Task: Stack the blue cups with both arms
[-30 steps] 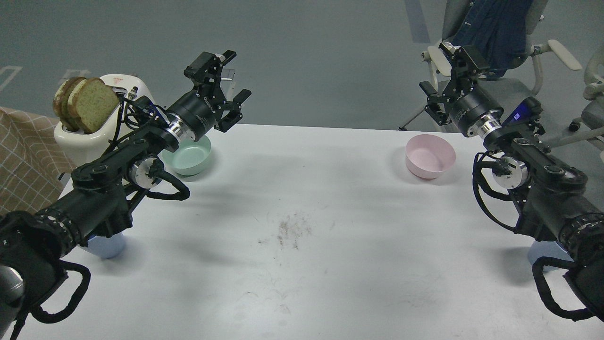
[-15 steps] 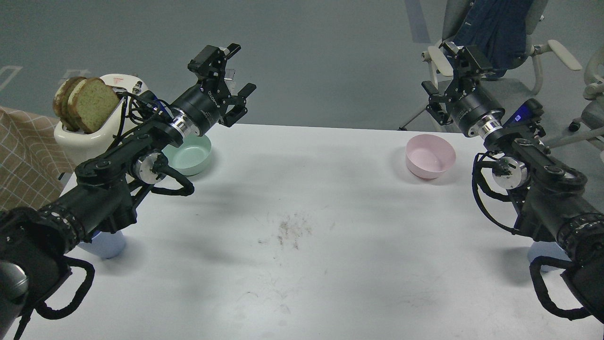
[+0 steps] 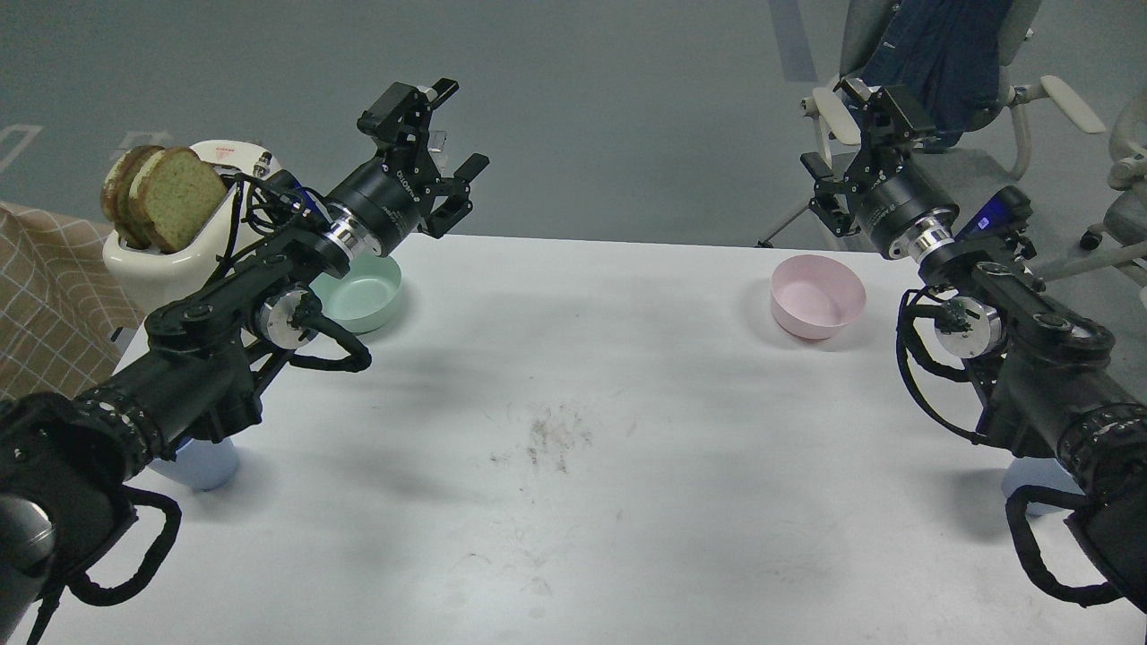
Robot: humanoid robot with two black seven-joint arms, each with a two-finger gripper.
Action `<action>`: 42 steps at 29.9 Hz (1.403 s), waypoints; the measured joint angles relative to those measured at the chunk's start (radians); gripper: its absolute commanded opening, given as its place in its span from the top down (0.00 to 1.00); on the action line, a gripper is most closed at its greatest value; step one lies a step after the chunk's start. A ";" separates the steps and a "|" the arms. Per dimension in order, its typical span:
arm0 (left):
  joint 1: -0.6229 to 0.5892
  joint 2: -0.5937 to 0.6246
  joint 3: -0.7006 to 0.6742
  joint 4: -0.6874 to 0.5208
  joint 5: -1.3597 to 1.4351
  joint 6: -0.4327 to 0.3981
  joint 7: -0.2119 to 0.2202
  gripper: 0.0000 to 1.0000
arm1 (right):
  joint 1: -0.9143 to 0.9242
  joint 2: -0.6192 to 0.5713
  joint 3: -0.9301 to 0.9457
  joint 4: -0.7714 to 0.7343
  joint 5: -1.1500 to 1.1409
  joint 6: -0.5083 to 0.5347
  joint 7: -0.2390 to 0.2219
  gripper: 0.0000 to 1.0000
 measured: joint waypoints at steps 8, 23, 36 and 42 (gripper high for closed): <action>-0.009 0.000 0.002 -0.005 0.004 0.000 -0.002 0.02 | 0.004 0.000 0.000 0.000 0.000 0.000 0.000 0.00; -0.037 0.130 0.012 -0.174 0.067 0.000 -0.002 0.02 | 0.010 -0.003 0.000 0.001 0.000 0.000 0.000 0.00; 0.027 0.794 0.012 -0.733 0.679 0.000 -0.002 0.03 | 0.012 -0.035 0.000 0.013 0.001 0.000 0.000 0.00; 0.124 0.996 0.016 -0.855 1.037 0.040 -0.003 0.03 | 0.012 -0.034 0.000 0.014 0.001 0.000 0.000 0.00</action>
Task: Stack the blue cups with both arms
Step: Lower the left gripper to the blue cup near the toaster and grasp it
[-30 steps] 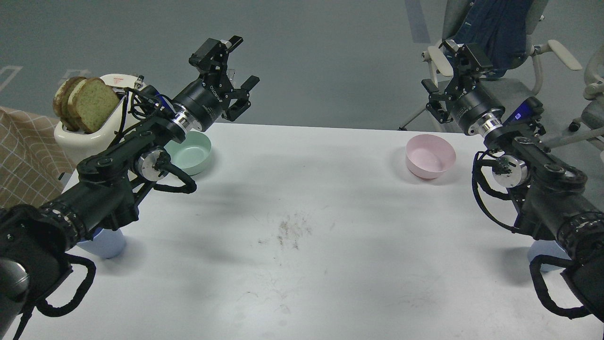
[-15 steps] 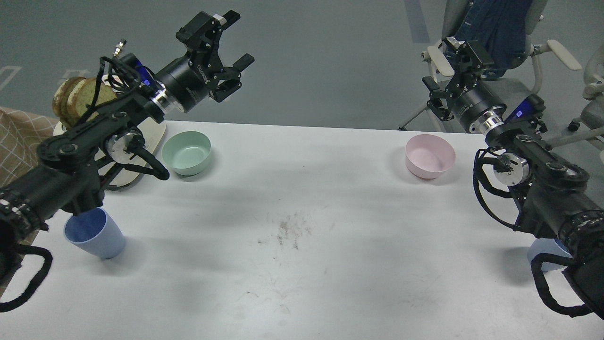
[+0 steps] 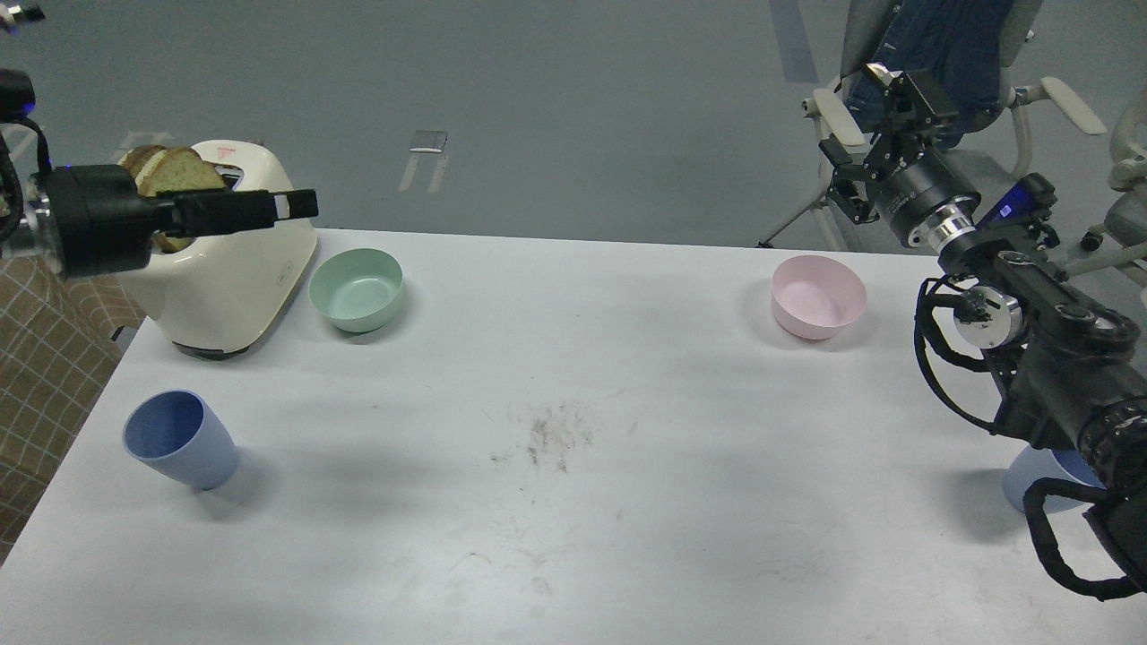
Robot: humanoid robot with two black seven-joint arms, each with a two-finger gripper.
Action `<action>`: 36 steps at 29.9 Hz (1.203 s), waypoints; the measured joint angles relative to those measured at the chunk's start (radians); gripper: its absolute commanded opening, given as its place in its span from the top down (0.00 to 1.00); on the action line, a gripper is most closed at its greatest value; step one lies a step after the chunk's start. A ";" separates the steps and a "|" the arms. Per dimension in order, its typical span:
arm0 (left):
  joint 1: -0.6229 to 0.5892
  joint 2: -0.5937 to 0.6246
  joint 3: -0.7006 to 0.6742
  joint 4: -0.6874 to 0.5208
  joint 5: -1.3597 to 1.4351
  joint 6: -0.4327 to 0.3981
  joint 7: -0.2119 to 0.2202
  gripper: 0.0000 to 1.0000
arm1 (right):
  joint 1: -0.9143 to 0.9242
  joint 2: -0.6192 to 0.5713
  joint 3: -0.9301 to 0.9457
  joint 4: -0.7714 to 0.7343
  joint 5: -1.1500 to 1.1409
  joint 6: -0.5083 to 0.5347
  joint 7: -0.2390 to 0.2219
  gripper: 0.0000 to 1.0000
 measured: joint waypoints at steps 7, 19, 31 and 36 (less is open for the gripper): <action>0.174 0.094 0.043 -0.016 0.232 0.154 0.000 0.03 | 0.000 -0.001 -0.001 0.000 0.000 0.000 0.000 0.00; 0.204 0.092 0.199 0.102 0.287 0.287 0.000 0.04 | -0.002 -0.003 -0.002 0.001 -0.001 0.000 0.000 0.00; 0.213 0.085 0.292 0.156 0.286 0.315 0.000 0.36 | -0.003 0.005 -0.002 0.001 -0.001 0.000 0.000 0.00; 0.217 0.057 0.324 0.190 0.289 0.341 0.000 0.70 | -0.002 0.005 -0.003 0.001 -0.001 0.000 0.000 0.00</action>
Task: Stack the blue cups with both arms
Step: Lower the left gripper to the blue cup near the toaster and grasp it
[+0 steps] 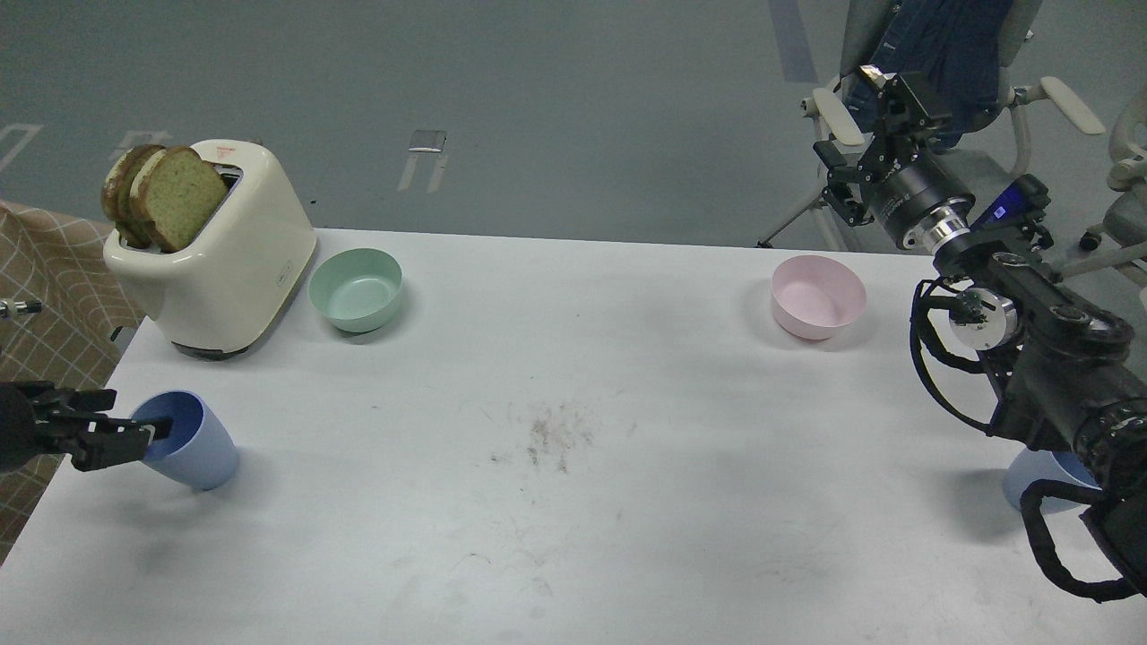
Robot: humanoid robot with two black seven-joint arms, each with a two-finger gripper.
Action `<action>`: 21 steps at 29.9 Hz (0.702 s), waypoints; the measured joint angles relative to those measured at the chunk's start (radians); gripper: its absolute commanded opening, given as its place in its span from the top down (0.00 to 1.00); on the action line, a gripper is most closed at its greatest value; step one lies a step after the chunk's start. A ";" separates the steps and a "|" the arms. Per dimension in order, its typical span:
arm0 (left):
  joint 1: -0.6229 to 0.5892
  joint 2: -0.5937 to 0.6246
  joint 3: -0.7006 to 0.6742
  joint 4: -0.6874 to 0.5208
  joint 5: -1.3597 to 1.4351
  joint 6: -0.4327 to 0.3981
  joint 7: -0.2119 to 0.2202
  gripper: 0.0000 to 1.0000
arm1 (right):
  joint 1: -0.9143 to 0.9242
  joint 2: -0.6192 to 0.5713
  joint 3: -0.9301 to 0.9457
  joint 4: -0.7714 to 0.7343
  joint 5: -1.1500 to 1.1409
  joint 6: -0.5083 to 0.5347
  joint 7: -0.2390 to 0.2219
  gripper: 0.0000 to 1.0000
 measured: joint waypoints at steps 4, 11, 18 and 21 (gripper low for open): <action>0.001 -0.006 0.004 0.009 0.002 0.002 0.000 1.00 | 0.000 0.000 0.000 0.000 0.000 0.000 0.000 0.00; 0.001 -0.007 0.007 0.011 0.004 0.003 0.000 1.00 | 0.000 0.001 -0.002 -0.001 0.000 0.000 0.000 0.00; -0.011 0.006 0.000 -0.007 0.006 0.004 0.000 1.00 | 0.000 0.001 -0.002 -0.001 0.000 0.000 0.000 0.00; -0.039 0.031 -0.011 -0.049 0.004 0.011 0.000 1.00 | 0.007 0.000 -0.001 0.000 0.000 0.000 0.000 0.00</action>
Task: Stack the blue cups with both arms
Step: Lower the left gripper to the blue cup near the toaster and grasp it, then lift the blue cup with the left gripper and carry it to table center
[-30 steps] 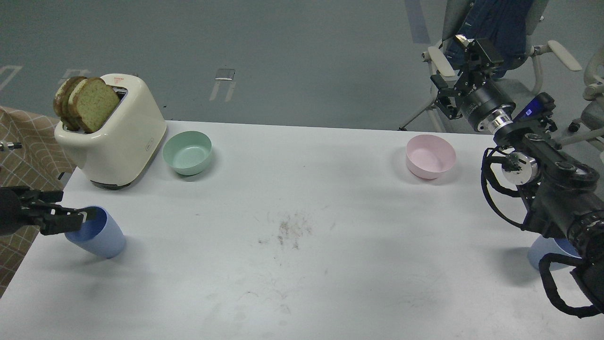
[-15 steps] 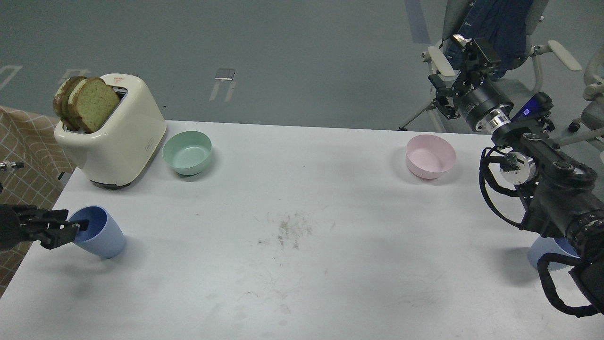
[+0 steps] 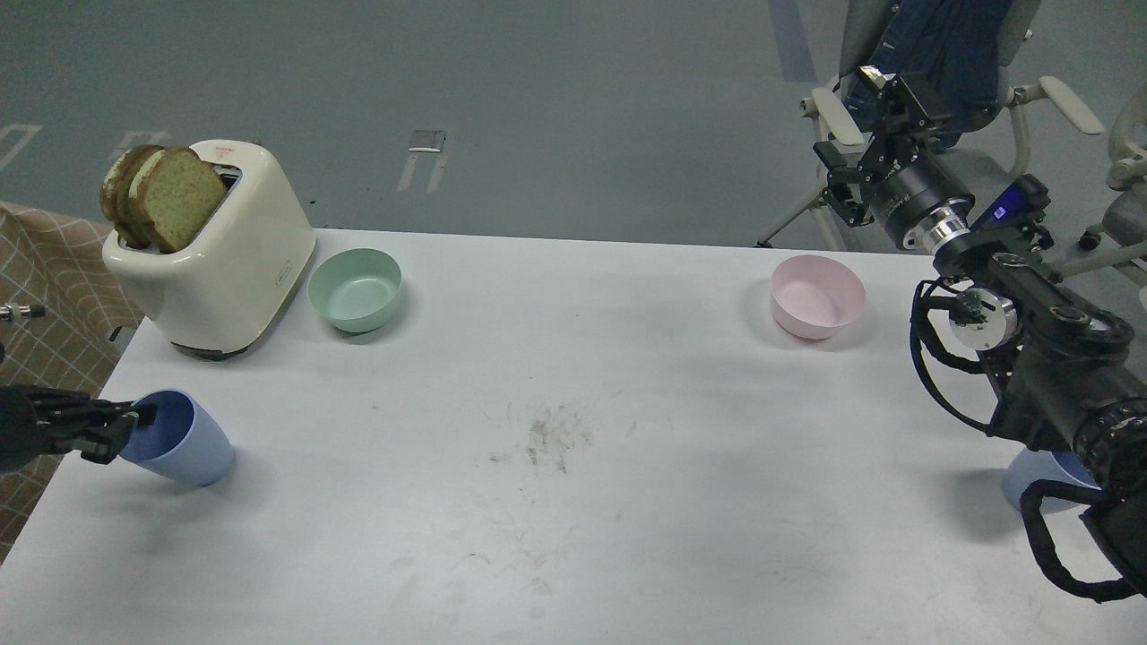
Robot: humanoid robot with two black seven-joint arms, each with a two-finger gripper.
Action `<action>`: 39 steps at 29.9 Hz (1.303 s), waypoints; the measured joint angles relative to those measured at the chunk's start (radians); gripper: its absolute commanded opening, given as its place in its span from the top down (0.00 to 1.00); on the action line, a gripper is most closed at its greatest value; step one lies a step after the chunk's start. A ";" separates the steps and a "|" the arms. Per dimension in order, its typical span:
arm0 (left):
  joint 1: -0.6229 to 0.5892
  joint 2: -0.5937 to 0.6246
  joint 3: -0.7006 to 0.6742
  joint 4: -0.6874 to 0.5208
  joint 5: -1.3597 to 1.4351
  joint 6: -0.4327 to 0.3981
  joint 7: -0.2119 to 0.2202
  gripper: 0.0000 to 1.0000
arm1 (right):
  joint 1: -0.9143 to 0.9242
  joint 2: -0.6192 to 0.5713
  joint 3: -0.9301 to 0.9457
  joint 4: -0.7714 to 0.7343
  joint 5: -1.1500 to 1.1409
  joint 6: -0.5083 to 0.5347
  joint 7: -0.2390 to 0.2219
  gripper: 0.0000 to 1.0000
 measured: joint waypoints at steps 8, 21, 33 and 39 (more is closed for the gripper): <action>-0.266 0.043 -0.006 -0.138 0.033 -0.046 0.000 1.00 | 0.054 -0.002 0.002 0.000 0.000 0.000 0.000 0.00; -0.549 -0.378 -0.001 -0.166 0.181 -0.320 0.000 1.00 | 0.207 0.049 -0.005 -0.001 0.000 0.000 0.000 0.00; -0.581 -0.833 0.045 0.035 0.331 -0.392 0.000 1.00 | 0.286 0.056 -0.011 -0.001 0.000 0.000 0.000 0.00; -0.587 -0.951 0.089 0.104 0.397 -0.392 0.000 1.00 | 0.276 0.048 -0.013 -0.001 0.000 0.000 0.000 0.00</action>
